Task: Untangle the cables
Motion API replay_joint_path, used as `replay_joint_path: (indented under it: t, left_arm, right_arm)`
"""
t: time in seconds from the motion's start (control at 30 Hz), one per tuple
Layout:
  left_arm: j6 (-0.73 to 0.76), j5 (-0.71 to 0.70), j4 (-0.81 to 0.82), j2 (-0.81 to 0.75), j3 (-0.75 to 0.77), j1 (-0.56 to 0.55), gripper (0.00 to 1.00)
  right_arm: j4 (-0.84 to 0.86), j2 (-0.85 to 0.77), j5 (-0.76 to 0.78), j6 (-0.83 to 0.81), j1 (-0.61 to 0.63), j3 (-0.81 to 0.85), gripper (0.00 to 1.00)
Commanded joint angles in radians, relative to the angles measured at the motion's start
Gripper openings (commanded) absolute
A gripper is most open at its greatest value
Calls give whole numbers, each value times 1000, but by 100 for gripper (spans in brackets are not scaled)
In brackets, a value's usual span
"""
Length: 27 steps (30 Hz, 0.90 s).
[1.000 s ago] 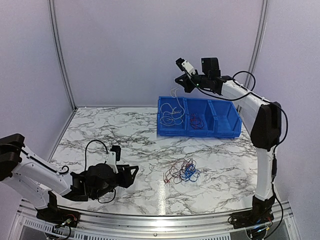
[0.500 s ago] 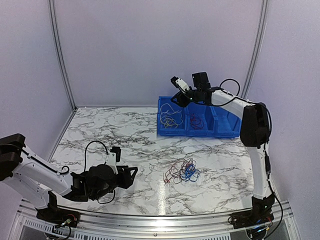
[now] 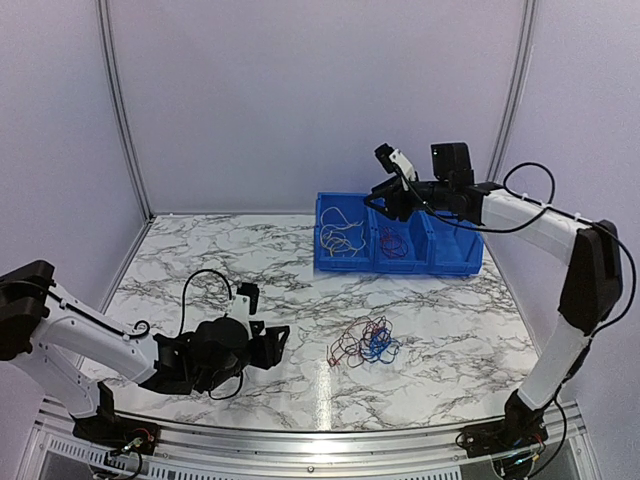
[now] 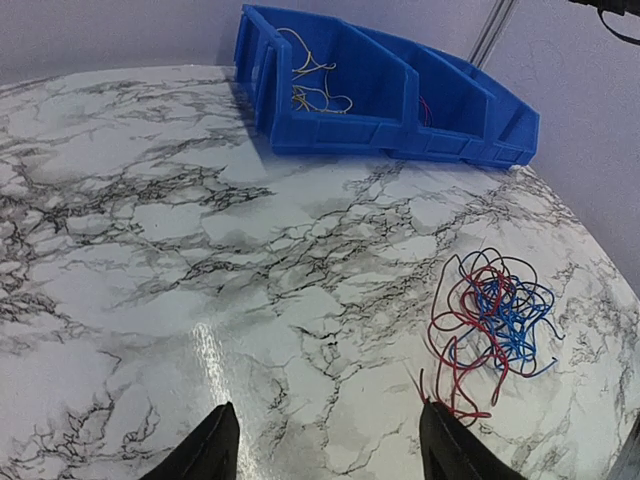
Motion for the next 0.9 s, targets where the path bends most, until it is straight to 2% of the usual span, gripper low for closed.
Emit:
replay_joint_path:
  t: [0.0,0.23,0.5,0.73,0.87]
  left_arm:
    - [91,-56,-112,-28,57,12,68]
    - [90,5,-132,6,109,49,70]
    - [104,86,-132,110,175,59,70]
    - [105,230,-131,230,278,62,66]
    - [102,290,-132,280,328,64,65]
  right_arm:
    - [18,-125,-98,-51,0,-134,46]
    - [-155,-287,-151,-204,1,-288,47]
    - [-352,-376,-94,-325,2,-411,48]
    - [-350,-401,61,-357,55,-536,46]
    - [-355,-390,72,-388,103,-582,45]
